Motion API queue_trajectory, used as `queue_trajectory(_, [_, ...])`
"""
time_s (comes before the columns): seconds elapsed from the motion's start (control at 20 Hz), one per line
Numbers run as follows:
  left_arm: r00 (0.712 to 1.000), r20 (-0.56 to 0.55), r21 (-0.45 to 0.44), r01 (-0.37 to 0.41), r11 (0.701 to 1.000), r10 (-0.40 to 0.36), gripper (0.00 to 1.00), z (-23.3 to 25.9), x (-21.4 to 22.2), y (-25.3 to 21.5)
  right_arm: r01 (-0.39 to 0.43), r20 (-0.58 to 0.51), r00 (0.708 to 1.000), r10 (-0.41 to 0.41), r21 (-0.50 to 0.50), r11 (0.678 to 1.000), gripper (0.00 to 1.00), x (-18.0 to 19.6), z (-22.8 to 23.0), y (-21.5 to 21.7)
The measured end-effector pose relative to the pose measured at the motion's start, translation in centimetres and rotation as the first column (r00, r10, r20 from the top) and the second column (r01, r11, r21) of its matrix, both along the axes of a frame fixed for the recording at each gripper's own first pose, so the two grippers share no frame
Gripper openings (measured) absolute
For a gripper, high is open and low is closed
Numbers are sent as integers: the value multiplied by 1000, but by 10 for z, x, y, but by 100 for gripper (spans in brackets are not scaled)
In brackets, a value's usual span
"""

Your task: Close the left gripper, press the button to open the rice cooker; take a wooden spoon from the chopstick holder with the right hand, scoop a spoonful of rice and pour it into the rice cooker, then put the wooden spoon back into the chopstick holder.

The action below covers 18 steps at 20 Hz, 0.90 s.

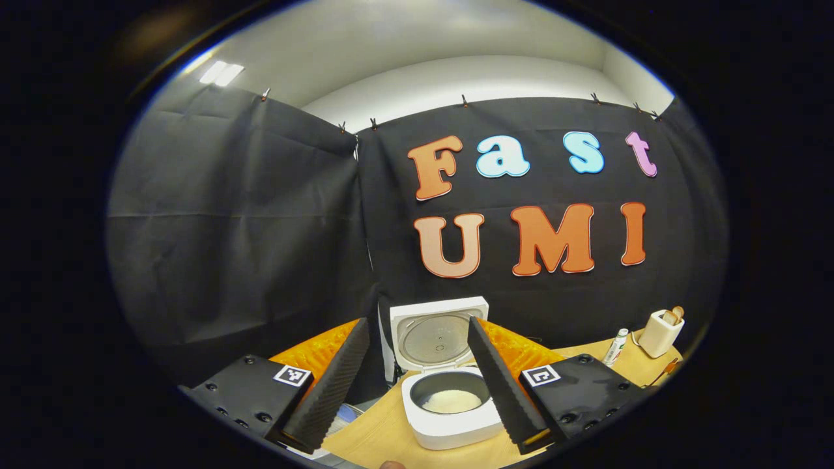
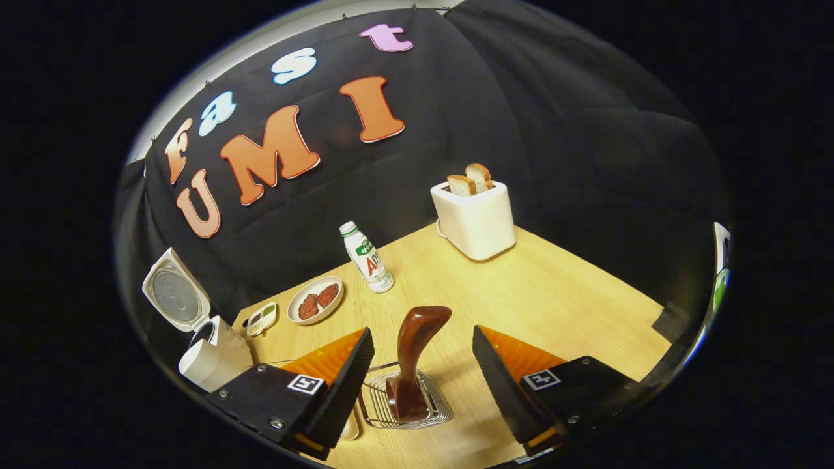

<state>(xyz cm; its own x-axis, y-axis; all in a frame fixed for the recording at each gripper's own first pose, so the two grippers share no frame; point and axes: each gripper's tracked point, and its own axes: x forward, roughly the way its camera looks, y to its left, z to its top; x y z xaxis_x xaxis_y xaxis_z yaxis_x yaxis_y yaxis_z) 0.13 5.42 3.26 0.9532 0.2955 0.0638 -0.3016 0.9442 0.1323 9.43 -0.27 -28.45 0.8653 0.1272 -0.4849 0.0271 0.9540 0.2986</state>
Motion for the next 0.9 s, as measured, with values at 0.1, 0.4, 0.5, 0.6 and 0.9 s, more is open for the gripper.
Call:
queue_trajectory(0.1, [1000,0,-22,0,1000,0,100,-5,-1,-1,-26,-31,999,27,40,999,93,0,-8,8])
queue_trajectory(0.4, [999,-42,-109,-8,994,4,100,-32,1,-3,-78,-79,993,87,112,991,51,6,-15,29])
queue_trajectory(0.5, [999,-50,-113,-15,993,9,100,-33,1,2,-53,-96,993,67,135,989,24,15,-17,26])
queue_trajectory(0.6, [999,-43,-114,-24,993,19,100,-30,1,5,-37,-111,992,53,141,989,16,16,-20,23])
queue_trajectory(0.9, [999,-43,-113,-23,993,18,100,-31,-5,12,-1,-100,995,14,134,991,2,15,-10,22])
